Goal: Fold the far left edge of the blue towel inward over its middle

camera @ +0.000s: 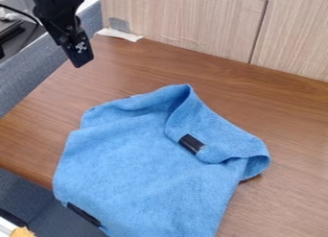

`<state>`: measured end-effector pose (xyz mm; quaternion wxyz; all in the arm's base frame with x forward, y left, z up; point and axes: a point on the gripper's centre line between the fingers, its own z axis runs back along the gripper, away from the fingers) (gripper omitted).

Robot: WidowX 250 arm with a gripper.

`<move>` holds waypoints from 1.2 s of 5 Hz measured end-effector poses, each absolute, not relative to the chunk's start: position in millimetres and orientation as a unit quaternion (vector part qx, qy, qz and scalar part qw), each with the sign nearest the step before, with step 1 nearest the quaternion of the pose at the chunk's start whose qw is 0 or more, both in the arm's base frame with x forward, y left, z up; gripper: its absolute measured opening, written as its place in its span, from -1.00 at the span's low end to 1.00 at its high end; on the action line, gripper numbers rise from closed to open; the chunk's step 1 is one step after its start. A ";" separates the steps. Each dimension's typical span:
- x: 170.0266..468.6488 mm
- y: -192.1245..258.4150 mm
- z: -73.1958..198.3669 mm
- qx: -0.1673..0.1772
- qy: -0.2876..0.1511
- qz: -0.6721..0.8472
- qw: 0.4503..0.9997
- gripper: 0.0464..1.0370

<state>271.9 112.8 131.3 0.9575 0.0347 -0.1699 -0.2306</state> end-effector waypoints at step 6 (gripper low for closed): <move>261.5 113.3 24.0 -0.007 -0.091 -0.183 0.979 0.93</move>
